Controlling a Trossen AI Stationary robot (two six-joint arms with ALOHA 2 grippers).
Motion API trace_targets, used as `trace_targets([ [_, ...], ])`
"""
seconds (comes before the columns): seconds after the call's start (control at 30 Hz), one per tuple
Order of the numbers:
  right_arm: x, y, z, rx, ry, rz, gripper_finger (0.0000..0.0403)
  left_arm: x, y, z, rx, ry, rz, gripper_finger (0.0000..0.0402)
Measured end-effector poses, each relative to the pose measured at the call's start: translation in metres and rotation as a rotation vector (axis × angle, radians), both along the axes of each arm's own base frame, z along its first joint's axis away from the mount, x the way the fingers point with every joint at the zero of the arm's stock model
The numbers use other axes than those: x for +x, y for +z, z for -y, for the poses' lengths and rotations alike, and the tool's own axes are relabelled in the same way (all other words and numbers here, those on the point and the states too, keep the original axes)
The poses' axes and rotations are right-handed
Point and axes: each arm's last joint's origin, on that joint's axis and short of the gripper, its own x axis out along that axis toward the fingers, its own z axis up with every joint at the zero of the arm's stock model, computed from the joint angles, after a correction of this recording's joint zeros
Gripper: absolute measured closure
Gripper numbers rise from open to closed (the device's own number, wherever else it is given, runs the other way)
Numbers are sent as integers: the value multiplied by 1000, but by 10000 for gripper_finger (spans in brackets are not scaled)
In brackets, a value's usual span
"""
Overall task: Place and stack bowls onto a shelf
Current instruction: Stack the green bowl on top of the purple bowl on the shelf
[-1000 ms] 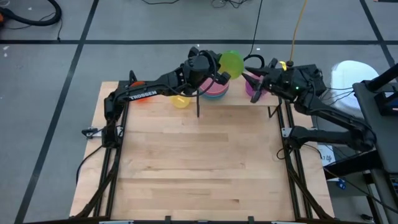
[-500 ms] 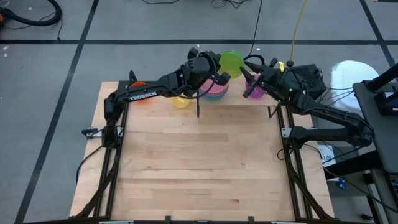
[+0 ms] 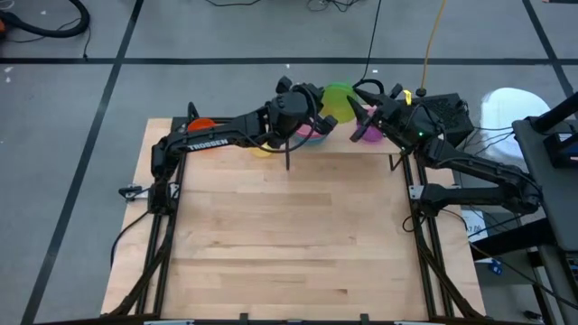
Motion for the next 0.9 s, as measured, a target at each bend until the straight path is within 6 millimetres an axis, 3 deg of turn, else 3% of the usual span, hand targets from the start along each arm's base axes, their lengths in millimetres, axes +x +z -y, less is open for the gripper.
trace_targets([
  [0.3,1,-2,2,-3,-25,-18,387,0,-2,1,-14,2,-5,399],
  [0.43,1,-2,2,-31,-30,-44,390,0,-2,1,-17,2,-1,388],
  [0.9,3,-8,1,-19,10,-94,401,3,3,8,-39,-88,63,268],
])
